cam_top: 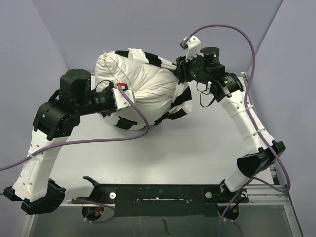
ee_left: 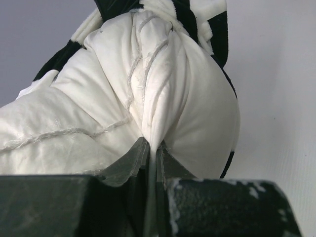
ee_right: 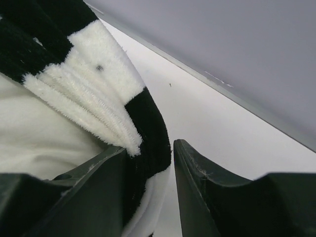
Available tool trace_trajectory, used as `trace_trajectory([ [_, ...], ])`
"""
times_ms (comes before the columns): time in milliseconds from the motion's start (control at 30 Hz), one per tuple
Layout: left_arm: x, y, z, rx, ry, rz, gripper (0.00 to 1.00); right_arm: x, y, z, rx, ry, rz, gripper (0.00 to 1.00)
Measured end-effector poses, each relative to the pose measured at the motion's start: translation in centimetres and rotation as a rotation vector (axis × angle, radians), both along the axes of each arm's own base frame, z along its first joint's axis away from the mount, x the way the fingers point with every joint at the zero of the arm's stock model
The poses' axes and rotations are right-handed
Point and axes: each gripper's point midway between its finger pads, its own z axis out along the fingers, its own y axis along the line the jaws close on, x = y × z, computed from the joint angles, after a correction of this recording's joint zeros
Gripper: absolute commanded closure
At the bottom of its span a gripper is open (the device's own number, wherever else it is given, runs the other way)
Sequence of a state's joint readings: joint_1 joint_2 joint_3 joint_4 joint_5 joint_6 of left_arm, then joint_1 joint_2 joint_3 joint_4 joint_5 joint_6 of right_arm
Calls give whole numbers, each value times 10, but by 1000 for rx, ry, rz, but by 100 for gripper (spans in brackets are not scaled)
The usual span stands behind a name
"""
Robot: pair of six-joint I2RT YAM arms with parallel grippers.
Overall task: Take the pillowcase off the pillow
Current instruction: Remove the pillow from the pillowcase.
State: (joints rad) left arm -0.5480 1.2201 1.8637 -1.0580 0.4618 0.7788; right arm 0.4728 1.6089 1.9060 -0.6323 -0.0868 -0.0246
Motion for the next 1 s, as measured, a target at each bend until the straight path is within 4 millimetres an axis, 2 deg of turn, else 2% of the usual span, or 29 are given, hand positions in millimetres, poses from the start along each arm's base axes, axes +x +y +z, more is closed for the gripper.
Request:
trace_trajectory([
  [167, 4, 2, 2, 13, -30, 9, 100, 12, -21, -24, 12, 60, -30, 63],
  [433, 12, 10, -1, 35, -47, 65, 100, 23, -34, -79, 48, 162, -55, 62],
  [567, 11, 19, 3, 28, -72, 109, 100, 26, -52, -117, 48, 238, -104, 62],
  [700, 19, 24, 9, 4, -100, 170, 100, 23, -52, -137, 91, 289, -97, 52],
  [833, 29, 26, 13, -25, -107, 223, 100, 17, -52, -135, 160, 278, -85, 36],
  [867, 31, 26, 15, -38, -112, 238, 100, 12, -54, -131, 182, 264, -82, 27],
  [900, 34, 27, 19, -49, -121, 253, 100, 7, -56, -126, 202, 249, -79, 21],
  [1000, 44, 28, 27, -74, -150, 290, 100, -13, -63, -95, 256, 167, -67, 10],
])
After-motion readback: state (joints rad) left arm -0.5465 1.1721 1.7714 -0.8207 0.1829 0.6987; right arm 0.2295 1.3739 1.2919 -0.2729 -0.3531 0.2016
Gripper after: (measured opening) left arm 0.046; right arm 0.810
